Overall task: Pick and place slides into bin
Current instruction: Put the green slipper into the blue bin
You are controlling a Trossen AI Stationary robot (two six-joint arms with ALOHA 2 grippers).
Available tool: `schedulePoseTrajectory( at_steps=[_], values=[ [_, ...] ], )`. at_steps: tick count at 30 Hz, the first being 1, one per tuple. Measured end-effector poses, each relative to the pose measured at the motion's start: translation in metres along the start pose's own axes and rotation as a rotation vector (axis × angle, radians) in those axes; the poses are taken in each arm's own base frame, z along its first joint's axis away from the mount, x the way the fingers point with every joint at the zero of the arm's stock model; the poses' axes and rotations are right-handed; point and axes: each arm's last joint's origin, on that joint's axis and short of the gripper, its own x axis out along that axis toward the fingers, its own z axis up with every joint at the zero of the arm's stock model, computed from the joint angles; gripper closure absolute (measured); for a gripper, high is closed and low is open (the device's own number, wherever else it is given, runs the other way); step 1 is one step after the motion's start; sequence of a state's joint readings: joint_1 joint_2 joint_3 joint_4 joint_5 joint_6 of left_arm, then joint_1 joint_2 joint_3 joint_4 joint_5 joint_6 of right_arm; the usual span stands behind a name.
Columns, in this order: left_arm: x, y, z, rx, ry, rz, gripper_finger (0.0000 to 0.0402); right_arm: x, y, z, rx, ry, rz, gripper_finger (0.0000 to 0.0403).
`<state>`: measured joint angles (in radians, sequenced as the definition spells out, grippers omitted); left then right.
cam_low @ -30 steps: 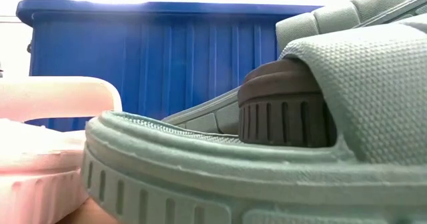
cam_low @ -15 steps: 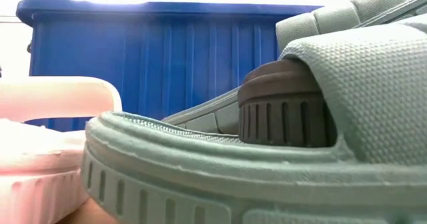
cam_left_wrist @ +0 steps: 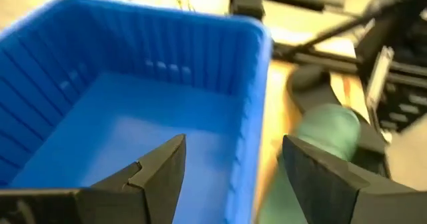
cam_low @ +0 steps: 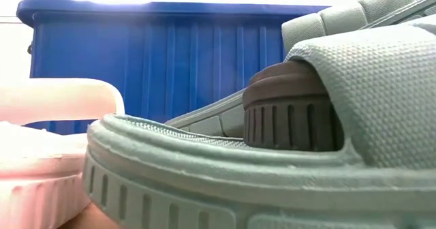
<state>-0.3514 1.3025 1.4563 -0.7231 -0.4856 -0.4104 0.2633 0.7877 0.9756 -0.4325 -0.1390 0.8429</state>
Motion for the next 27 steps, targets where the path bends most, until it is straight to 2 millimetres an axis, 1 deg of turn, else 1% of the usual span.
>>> schedulePoseTrajectory(
  at_steps=[3, 6, 10, 15, 18, 23, 27],
  values=[
    [-0.006, -0.010, -0.007, 0.033, 0.011, -0.007, 0.0169, 0.002, 0.014, -0.014, 0.086, -0.024, -0.004, 0.0266],
    [-0.013, -0.019, -0.011, 0.059, -0.009, -0.004, 0.0169, 0.005, 0.023, -0.027, 0.179, -0.081, -0.051, 0.0266],
    [-0.020, -0.030, -0.020, 0.108, 0.000, -0.018, 0.0169, 0.016, 0.035, -0.049, 0.281, -0.164, -0.124, 0.0266],
    [-0.028, -0.040, -0.031, 0.160, 0.006, -0.017, 0.0169, 0.041, 0.049, -0.087, 0.389, -0.194, -0.180, 0.0266],
    [-0.031, -0.045, -0.038, 0.164, 0.018, -0.037, 0.0169, 0.059, 0.056, -0.104, 0.425, -0.180, -0.206, 0.0266],
    [-0.034, -0.052, -0.047, 0.161, 0.031, -0.066, 0.0169, 0.089, 0.070, -0.117, 0.428, -0.168, -0.247, 0.0266],
    [-0.039, -0.058, -0.050, 0.162, 0.030, -0.105, 0.0169, 0.110, 0.080, -0.126, 0.412, -0.157, -0.272, 0.0266]
  ],
)
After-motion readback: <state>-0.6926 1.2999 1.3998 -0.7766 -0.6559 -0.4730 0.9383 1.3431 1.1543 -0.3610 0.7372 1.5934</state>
